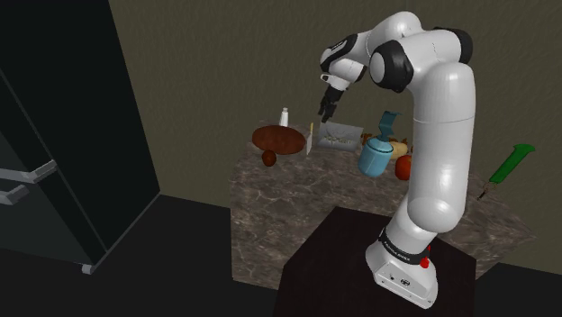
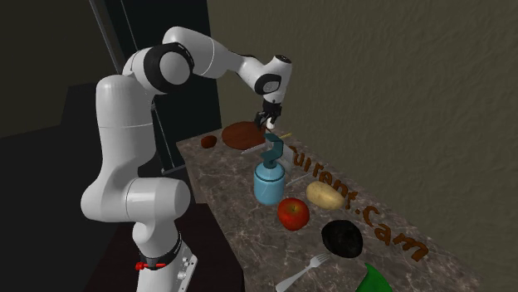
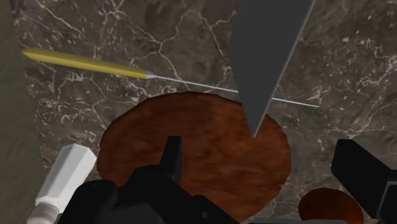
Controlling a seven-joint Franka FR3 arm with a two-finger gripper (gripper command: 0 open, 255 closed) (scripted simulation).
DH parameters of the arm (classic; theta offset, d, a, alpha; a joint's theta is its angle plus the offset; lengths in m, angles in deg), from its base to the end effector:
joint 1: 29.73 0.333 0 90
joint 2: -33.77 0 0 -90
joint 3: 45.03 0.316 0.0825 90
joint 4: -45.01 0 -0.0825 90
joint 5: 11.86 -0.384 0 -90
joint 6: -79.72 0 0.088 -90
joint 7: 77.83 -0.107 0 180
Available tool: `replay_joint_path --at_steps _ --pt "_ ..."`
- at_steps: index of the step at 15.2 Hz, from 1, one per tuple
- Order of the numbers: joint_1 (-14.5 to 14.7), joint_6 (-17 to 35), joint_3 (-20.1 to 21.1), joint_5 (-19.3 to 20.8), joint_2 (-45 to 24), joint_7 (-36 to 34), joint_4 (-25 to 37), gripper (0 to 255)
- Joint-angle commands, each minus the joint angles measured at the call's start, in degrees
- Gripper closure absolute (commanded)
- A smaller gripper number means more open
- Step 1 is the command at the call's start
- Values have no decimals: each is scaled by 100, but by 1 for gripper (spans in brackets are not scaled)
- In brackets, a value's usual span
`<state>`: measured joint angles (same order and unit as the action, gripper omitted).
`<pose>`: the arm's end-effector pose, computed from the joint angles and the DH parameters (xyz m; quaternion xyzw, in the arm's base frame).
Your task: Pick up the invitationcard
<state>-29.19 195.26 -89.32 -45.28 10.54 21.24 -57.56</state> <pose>0.5044 -0.3821 0.3769 -0.9271 -0.3550 -0.1069 0.0550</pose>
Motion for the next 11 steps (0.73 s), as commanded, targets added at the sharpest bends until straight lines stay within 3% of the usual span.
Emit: replay_joint_path --at_steps 1,2,3,11 --pt "-6 75 23 -45 -37 39 -53 0" --pt "-6 75 23 -45 -36 39 -53 0" --pt "-15 70 24 -49 -45 46 -44 255" --pt "-12 71 23 -47 -40 45 -48 255"
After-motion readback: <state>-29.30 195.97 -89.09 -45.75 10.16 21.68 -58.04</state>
